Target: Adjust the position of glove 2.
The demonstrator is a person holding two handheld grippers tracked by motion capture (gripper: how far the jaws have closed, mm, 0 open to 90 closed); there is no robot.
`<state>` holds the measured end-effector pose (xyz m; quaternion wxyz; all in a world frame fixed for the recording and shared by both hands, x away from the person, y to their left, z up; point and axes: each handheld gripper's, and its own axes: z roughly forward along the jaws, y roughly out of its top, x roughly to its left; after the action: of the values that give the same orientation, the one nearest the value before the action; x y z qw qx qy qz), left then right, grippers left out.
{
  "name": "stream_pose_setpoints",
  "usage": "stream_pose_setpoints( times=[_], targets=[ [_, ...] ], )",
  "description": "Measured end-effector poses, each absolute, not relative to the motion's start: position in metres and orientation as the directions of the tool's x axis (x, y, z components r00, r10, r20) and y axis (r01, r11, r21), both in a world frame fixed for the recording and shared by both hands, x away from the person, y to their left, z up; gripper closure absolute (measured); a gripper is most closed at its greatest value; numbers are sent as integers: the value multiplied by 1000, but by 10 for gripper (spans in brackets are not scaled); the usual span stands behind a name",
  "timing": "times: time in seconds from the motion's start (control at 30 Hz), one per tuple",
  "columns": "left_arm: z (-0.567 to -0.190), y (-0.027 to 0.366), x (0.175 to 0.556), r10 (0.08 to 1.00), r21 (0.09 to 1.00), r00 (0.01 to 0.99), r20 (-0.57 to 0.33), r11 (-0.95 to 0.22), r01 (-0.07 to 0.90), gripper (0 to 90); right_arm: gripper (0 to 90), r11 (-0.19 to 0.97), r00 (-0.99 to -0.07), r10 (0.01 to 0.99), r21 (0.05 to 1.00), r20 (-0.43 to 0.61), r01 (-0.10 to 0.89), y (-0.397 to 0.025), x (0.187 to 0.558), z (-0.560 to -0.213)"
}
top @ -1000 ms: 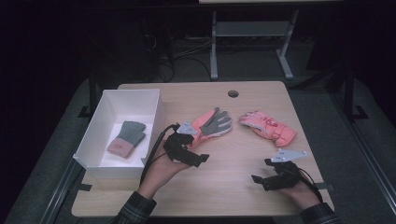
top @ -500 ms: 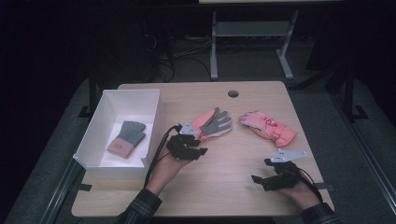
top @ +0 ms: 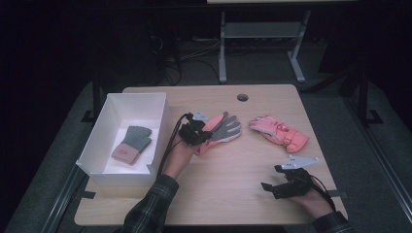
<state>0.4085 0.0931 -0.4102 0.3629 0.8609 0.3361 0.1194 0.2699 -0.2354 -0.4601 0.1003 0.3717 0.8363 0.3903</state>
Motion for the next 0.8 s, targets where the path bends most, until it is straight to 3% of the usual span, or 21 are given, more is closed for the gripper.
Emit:
stream_pose_setpoints(
  times=[0.03, 0.33, 0.8],
  targets=[
    [-411, 90, 417, 666, 694, 746, -6, -534, 482, 897, 143, 420, -703, 700, 726, 123, 545, -235, 270, -460],
    [-430, 75, 448, 670, 666, 741, -37, -537, 518, 897, 143, 407, -702, 699, 734, 133, 544, -236, 270, -459],
    [-435, 72, 433, 629, 630, 769, -112, -553, 545, 898, 143, 410, -703, 700, 733, 129, 542, -236, 269, -459]
  ],
)
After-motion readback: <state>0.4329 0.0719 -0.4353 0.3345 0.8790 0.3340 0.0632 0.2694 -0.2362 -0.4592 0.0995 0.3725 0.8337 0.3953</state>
